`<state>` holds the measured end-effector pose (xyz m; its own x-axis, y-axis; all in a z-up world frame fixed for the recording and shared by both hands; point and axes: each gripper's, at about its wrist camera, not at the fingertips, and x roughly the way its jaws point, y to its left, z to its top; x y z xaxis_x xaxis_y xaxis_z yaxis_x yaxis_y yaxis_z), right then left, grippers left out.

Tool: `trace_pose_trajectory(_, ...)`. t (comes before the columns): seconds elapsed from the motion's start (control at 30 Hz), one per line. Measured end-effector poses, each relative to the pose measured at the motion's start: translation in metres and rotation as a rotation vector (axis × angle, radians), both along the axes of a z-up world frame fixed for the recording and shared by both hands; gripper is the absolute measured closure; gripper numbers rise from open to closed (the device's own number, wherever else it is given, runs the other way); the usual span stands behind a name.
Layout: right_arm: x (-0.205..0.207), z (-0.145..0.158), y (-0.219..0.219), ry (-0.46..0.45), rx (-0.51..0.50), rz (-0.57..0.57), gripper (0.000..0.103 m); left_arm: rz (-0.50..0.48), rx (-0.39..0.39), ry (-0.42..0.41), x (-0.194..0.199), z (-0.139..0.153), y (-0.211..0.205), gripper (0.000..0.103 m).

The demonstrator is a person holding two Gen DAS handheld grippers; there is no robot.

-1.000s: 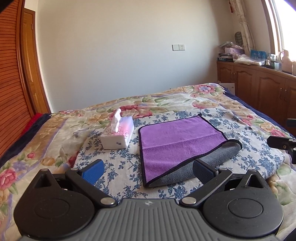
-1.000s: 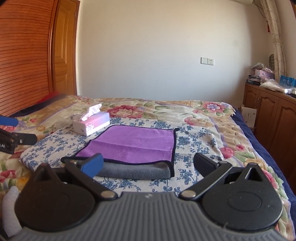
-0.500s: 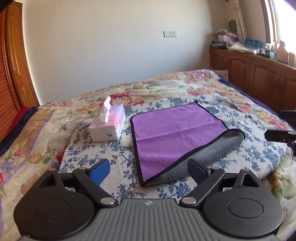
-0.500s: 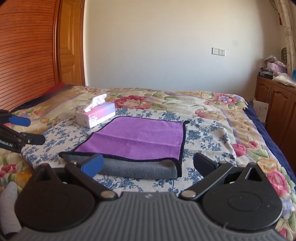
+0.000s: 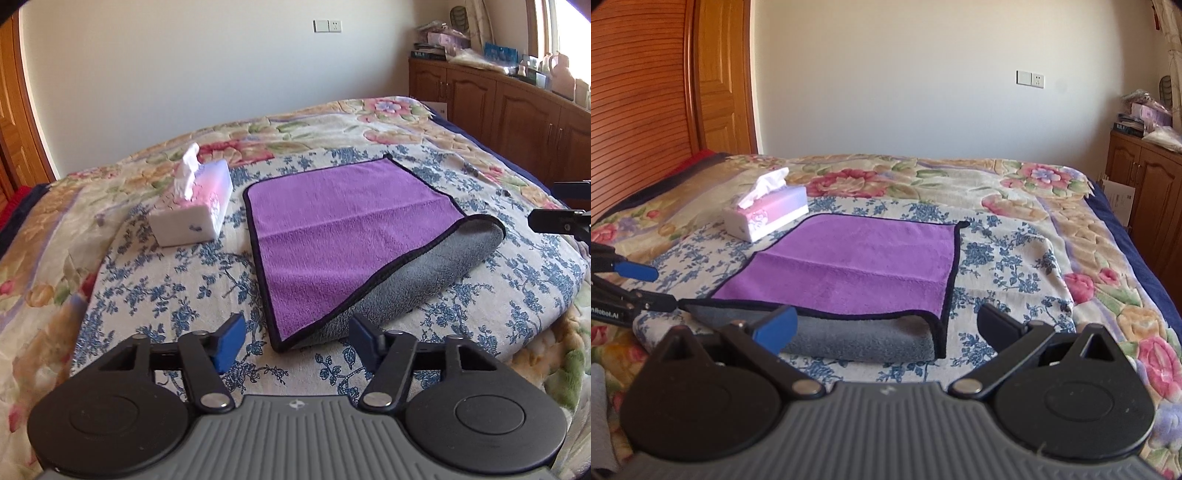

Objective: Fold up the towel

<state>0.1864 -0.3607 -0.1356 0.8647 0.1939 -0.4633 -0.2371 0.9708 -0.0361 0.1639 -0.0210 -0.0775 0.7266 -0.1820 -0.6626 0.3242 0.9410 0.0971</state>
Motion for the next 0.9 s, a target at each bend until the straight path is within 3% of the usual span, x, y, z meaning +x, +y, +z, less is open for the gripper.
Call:
trace_pose_trajectory(0.13,0.009,-0.004,-0.003,0.018,0.0,-0.005,0.0,-0.013,-0.019,0.027,0.007,-0.006,0.002,0.056)
trace_pose_trajectory(0.43,0.026,-0.013,-0.006,0.049,-0.006,-0.007,0.0,-0.032,-0.05,0.073,0.017,-0.017,0.004,0.073)
trace_pose_trajectory(0.9,0.042,-0.021,-0.011,0.113,0.013,-0.003,0.0,-0.055,-0.039,0.057,0.026,-0.024,0.003,0.074)
